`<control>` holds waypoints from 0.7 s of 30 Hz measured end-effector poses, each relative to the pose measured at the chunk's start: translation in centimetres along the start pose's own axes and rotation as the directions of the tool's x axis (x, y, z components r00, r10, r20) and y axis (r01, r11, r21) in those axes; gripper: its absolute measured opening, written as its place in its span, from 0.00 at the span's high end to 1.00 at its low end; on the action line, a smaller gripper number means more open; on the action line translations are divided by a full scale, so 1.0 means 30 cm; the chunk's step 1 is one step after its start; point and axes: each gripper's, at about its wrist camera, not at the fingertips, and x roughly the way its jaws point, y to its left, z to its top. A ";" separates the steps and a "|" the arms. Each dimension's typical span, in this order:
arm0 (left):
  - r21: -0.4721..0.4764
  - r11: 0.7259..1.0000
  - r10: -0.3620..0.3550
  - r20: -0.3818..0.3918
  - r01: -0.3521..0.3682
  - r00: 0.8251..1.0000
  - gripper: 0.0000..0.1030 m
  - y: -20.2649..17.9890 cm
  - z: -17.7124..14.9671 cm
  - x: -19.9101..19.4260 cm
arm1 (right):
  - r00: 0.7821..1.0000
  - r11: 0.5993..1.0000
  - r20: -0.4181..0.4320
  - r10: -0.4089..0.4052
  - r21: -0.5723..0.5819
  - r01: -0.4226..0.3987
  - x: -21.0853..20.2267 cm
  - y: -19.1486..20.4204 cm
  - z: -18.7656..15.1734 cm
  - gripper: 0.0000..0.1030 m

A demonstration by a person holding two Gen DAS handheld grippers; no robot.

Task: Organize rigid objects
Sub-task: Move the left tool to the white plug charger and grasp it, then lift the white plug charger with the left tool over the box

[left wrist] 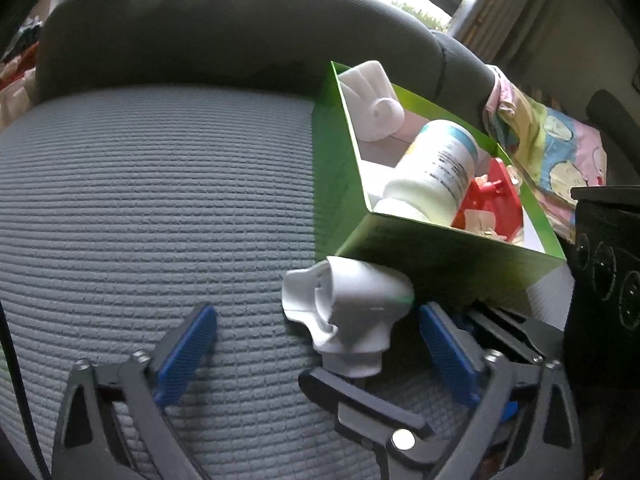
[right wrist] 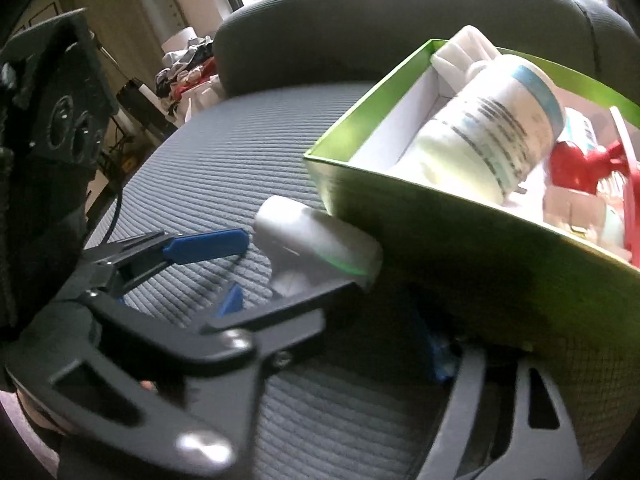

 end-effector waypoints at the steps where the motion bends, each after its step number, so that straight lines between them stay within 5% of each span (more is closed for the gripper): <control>1: -0.004 1.000 -0.015 -0.003 0.015 1.000 0.13 0.002 0.003 0.004 | 1.000 1.000 -0.005 -0.003 -0.002 0.002 0.006 0.000 0.006 0.42; 5: 0.008 1.000 -0.011 -0.003 0.011 1.000 0.28 -0.009 0.006 0.012 | 1.000 0.999 -0.012 -0.022 -0.028 0.021 0.030 0.021 0.024 0.51; 14: 0.048 0.999 -0.015 0.007 0.015 1.000 0.30 -0.056 -0.025 -0.042 | 1.000 1.000 0.009 0.006 -0.021 -0.006 -0.030 0.019 -0.006 0.52; 21: 0.153 0.988 -0.015 0.080 0.003 0.997 0.31 -0.213 0.014 -0.173 | 0.995 0.999 0.095 0.011 -0.043 -0.007 -0.220 0.017 0.006 0.52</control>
